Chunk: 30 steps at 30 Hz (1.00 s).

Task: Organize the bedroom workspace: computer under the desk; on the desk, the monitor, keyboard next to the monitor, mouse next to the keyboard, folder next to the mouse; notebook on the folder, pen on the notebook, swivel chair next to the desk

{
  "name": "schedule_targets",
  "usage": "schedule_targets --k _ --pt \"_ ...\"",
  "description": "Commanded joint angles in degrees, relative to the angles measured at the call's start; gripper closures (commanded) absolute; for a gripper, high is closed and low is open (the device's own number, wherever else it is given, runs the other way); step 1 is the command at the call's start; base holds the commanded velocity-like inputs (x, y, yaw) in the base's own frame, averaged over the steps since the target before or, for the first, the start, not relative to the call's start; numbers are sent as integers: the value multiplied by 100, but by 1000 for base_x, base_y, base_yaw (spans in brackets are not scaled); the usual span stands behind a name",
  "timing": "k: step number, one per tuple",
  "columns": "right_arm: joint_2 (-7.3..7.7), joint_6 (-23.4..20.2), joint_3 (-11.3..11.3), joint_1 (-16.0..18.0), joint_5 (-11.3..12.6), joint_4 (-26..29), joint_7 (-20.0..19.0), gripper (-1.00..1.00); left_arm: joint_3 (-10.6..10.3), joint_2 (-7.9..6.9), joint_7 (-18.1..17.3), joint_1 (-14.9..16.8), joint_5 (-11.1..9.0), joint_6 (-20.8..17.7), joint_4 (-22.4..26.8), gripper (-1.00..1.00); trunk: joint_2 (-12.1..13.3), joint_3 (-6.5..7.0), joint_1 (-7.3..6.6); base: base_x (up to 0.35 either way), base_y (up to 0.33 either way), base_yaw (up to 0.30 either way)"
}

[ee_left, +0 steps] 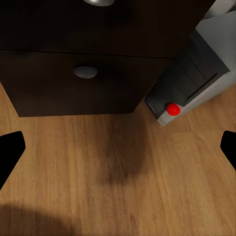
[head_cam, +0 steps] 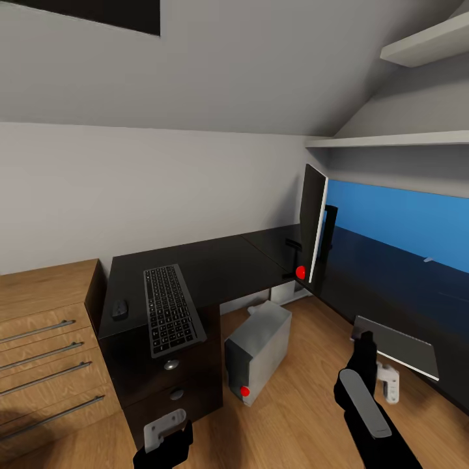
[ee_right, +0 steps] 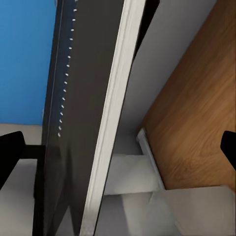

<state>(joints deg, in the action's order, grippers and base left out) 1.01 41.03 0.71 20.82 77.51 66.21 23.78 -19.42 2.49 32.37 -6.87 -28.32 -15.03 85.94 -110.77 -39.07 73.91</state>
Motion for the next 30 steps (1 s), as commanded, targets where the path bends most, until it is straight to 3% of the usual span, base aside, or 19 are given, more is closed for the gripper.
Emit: schedule_targets --k 1,30 --pt "17 19 8 32 12 -38 23 -100 -6 2 33 1 -33 -18 10 -100 -3 -5 0 0 0 0" --pt "22 19 43 80 36 -108 22 -100 -10 2 33 1 -33 -21 10 -100 -3 -5 0 24 19 0"
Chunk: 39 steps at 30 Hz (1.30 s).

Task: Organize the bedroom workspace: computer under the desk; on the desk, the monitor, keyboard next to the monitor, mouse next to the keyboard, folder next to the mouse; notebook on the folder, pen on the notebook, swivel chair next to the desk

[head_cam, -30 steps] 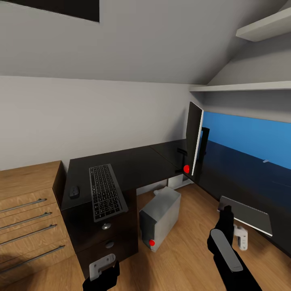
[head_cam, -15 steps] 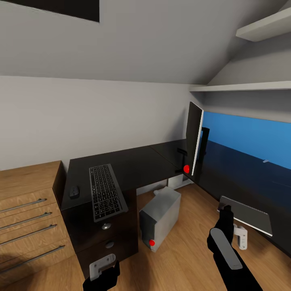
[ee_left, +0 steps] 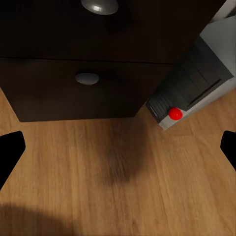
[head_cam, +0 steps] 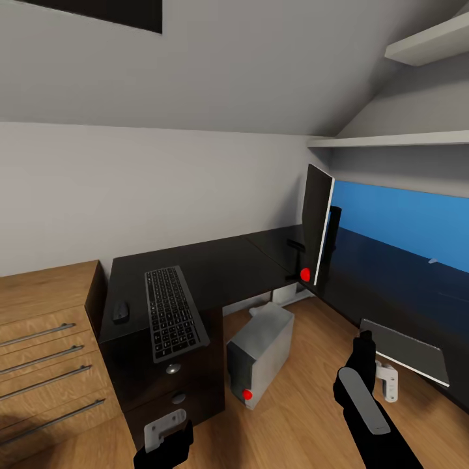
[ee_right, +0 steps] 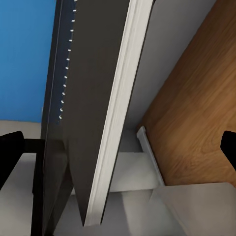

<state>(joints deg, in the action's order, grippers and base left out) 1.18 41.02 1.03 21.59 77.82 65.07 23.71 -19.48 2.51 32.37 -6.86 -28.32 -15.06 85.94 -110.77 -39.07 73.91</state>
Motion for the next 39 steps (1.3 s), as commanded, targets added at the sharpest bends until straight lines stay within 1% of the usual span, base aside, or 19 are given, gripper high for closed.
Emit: schedule_targets --k 1,14,22,39 --pt "5 20 11 3 5 6 28 -100 -3 -1 33 1 -33 -19 10 -100 -3 -5 0 5 4 0" --pt "5 20 2 3 5 6 36 -100 -3 1 33 1 -33 -15 10 -100 -3 -5 0 1 0 0" --pt "5 20 -6 3 5 6 37 -100 -11 -4 33 1 -33 -16 2 -100 -3 -5 0 132 0 0" --pt "5 20 -15 3 -4 13 43 -100 -12 -1 33 1 -33 -14 2 -100 -3 -5 0 3 0 0"
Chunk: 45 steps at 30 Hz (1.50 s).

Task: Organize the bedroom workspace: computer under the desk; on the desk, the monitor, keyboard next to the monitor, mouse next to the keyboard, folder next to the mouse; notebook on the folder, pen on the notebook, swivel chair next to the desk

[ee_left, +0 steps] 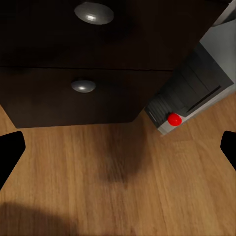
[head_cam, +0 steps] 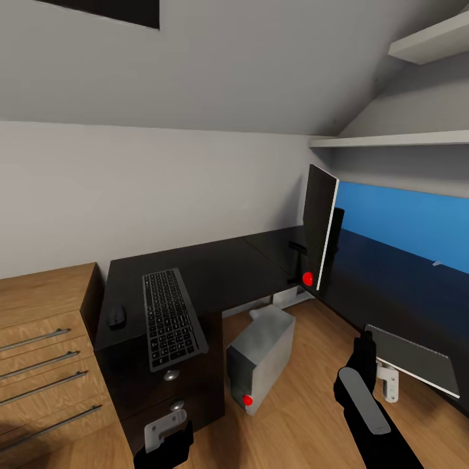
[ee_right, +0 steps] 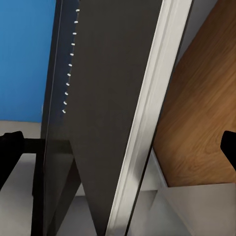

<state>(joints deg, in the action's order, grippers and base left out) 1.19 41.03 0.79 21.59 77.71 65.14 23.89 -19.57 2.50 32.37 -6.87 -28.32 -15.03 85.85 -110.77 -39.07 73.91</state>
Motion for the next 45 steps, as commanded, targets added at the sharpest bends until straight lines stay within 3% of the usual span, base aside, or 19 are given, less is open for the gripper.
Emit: schedule_targets --k 1,8,9,29,45 --pt "4 19 9 3 7 6 26 -100 -3 -1 33 1 -33 -18 10 -100 -3 -5 0 0 0 0" --pt "4 19 9 3 8 7 27 -100 -3 1 33 1 -33 -18 10 -100 -3 -5 0 0 0 0" --pt "4 19 9 3 9 7 28 100 -3 2 33 1 -33 -18 10 -100 -3 -5 0 0 0 0" --pt "4 19 10 3 7 24 20 100 -33 3 26 1 -33 -18 10 -100 -3 -5 0 0 0 0" --pt "-20 34 51 3 -10 372 4 100 -35 -1 33 1 -33 -21 10 -100 639 282 -352 0 0 0"
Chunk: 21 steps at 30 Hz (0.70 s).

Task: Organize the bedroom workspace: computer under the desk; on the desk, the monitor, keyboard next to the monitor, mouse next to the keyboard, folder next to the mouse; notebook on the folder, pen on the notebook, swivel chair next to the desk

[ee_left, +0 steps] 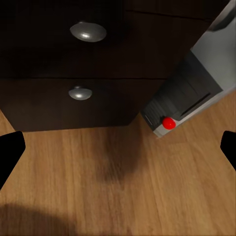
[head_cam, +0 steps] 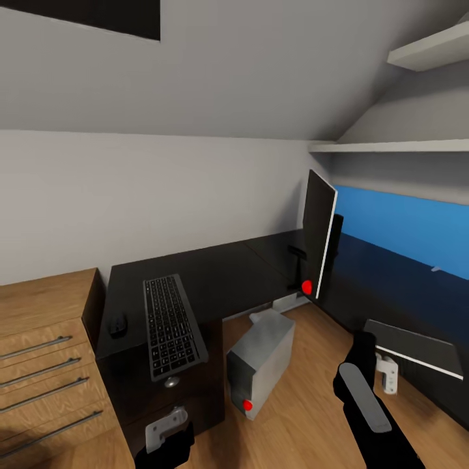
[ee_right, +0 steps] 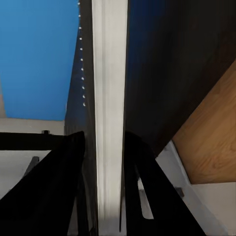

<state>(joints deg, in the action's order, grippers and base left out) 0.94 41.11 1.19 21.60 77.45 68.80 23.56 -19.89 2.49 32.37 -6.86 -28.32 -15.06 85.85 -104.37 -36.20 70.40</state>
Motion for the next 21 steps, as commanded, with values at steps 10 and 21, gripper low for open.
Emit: schedule_targets --k 10,21 --pt "-5 16 20 -6 28 99 67 100 1 -1 33 1 -38 -20 10 -100 280 121 -155 0 0 0" --pt "21 -60 1159 -299 35 1132 287 100 3 -2 33 1 -42 -32 10 -100 280 121 -155 0 0 0"
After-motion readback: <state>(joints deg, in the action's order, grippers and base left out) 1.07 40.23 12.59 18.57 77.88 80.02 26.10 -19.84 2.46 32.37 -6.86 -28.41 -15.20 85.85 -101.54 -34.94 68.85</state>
